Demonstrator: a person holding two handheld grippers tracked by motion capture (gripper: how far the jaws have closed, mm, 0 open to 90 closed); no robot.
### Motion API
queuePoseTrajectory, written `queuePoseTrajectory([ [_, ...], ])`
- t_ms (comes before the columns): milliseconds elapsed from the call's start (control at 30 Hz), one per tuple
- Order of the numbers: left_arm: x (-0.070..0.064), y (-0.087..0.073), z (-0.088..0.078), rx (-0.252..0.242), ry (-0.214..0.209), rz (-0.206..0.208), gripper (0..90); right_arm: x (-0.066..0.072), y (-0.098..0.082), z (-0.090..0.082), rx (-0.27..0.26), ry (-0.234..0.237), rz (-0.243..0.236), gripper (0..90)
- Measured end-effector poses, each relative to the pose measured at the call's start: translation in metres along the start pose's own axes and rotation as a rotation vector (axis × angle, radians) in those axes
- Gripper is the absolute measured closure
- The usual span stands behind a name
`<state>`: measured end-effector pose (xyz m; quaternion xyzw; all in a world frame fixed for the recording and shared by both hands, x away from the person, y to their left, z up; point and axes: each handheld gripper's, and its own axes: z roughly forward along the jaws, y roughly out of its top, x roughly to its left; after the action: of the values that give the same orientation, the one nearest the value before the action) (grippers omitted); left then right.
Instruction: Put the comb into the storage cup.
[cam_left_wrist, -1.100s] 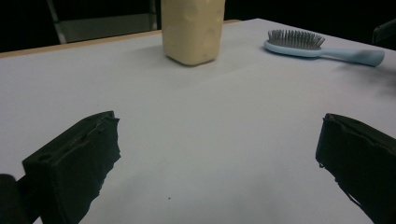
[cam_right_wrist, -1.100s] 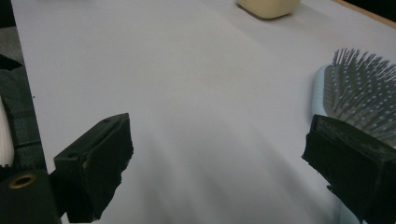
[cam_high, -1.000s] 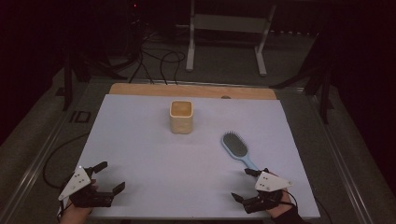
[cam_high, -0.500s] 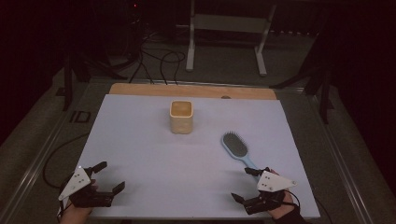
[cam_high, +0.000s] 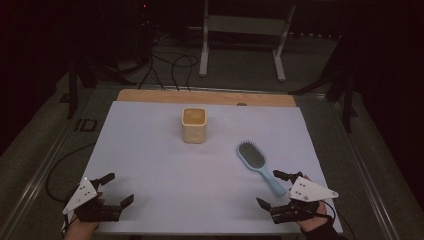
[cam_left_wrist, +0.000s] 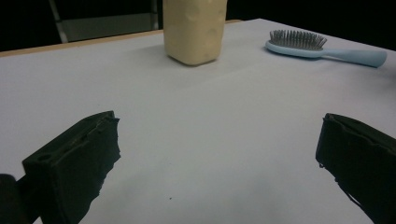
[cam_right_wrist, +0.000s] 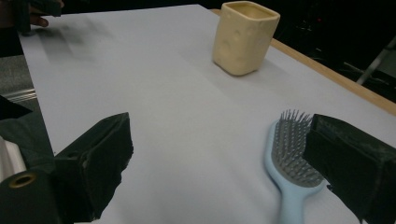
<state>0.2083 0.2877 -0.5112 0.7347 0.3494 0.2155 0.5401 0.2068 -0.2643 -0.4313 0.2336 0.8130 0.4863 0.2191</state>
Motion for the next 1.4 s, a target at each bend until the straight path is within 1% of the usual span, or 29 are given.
queuePoseTrajectory([
  [33,0.000,0.000,0.000,-0.003,-0.002,-0.002,0.0,-0.001,0.002,-0.001,0.003,-0.019,-0.010,7.6],
  [100,0.000,0.000,0.000,0.002,0.000,-0.001,0.0,-0.003,0.007,-0.003,0.018,-0.036,-0.006,7.6],
  [133,0.000,0.000,-0.001,-0.002,0.001,-0.002,0.0,-0.004,0.009,-0.002,0.028,-0.069,-0.009,7.6],
  [167,0.001,0.000,-0.001,-0.004,0.004,-0.001,0.0,-0.005,0.012,-0.003,0.046,-0.079,-0.013,7.5],
  [200,0.001,0.000,-0.001,-0.004,0.003,-0.001,0.0,-0.006,0.015,-0.003,0.050,-0.089,-0.009,7.5],
  [233,0.001,0.000,0.000,-0.001,0.001,-0.002,0.0,-0.007,0.017,-0.002,0.057,-0.096,-0.008,7.5],
  [267,0.001,0.000,0.000,0.001,0.001,-0.003,0.0,-0.010,0.019,-0.002,0.068,-0.091,-0.003,7.5],
  [300,0.000,0.000,0.000,0.001,0.001,-0.001,0.0,-0.011,0.022,-0.001,0.077,-0.109,-0.002,7.5],
  [333,0.000,0.000,0.000,0.001,0.001,-0.001,0.0,-0.011,0.022,-0.001,0.077,-0.109,-0.002,7.5],
  [367,0.000,0.000,-0.001,-0.006,0.003,-0.003,0.0,-0.016,0.026,0.000,0.094,-0.118,0.008,7.5],
  [400,0.001,0.000,-0.001,-0.005,0.002,-0.003,0.0,-0.017,0.028,0.001,0.104,-0.126,0.017,7.5],
  [433,0.001,0.000,-0.001,-0.001,0.004,-0.002,0.0,-0.019,0.029,0.002,0.115,-0.122,0.021,7.5],
  [467,0.001,0.000,-0.001,-0.001,0.004,-0.002,0.0,-0.019,0.029,0.002,0.115,-0.122,0.021,7.5],
  [533,0.001,0.000,-0.001,-0.008,0.006,-0.007,0.0,-0.024,0.032,0.005,0.136,-0.121,0.045,7.6],
  [600,0.001,0.000,-0.001,-0.009,0.004,-0.009,0.0,-0.027,0.033,0.007,0.139,-0.150,0.062,7.6],
  [633,0.001,0.000,-0.001,-0.005,0.003,-0.008,0.0,-0.029,0.034,0.008,0.153,-0.145,0.064,7.6],
  [667,0.001,0.000,-0.001,-0.002,0.004,-0.006,0.0,-0.030,0.034,0.010,0.167,-0.161,0.063,7.6],
  [700,0.001,0.000,-0.001,-0.005,0.005,-0.006,0.0,-0.031,0.033,0.012,0.174,-0.163,0.057,7.6],
  [800,0.001,0.000,-0.001,-0.006,0.003,-0.007,0.0,-0.035,0.031,0.020,0.211,-0.140,0.063,7.7],
  [833,0.001,0.000,-0.001,-0.003,0.003,-0.007,0.0,-0.035,0.030,0.023,0.227,-0.141,0.068,7.6],
  [867,0.001,0.000,-0.001,-0.004,0.002,-0.009,0.0,-0.036,0.029,0.025,0.243,-0.154,0.064,7.7],
  [933,0.001,0.000,-0.001,-0.010,0.004,-0.008,0.0,-0.037,0.027,0.030,0.267,-0.161,0.070,7.6],
  [967,0.001,0.000,-0.001,-0.008,0.001,-0.009,0.0,-0.038,0.026,0.033,0.280,-0.171,0.079,7.6],
  [1000,0.001,0.000,-0.001,-0.003,0.001,-0.007,0.0,-0.039,0.025,0.035,0.286,-0.165,0.084,7.6],
  [1067,0.001,0.000,-0.001,-0.005,0.001,-0.009,0.0,-0.042,0.022,0.040,0.304,-0.185,0.106,7.6],
  [1167,0.001,0.000,-0.001,-0.007,-0.002,-0.012,0.0,-0.044,0.019,0.048,0.315,-0.199,0.138,7.6],
  [1233,0.001,-0.001,-0.001,-0.003,0.000,-0.012,0.0,-0.047,0.016,0.052,0.322,-0.194,0.148,7.6],
  [1367,0.001,0.000,-0.002,-0.009,-0.001,-0.012,0.0,-0.052,0.009,0.059,0.345,-0.223,0.168,7.7],
  [1400,0.001,-0.001,-0.002,-0.007,-0.001,-0.014,0.0,-0.053,0.006,0.061,0.358,-0.216,0.177,7.7],
])
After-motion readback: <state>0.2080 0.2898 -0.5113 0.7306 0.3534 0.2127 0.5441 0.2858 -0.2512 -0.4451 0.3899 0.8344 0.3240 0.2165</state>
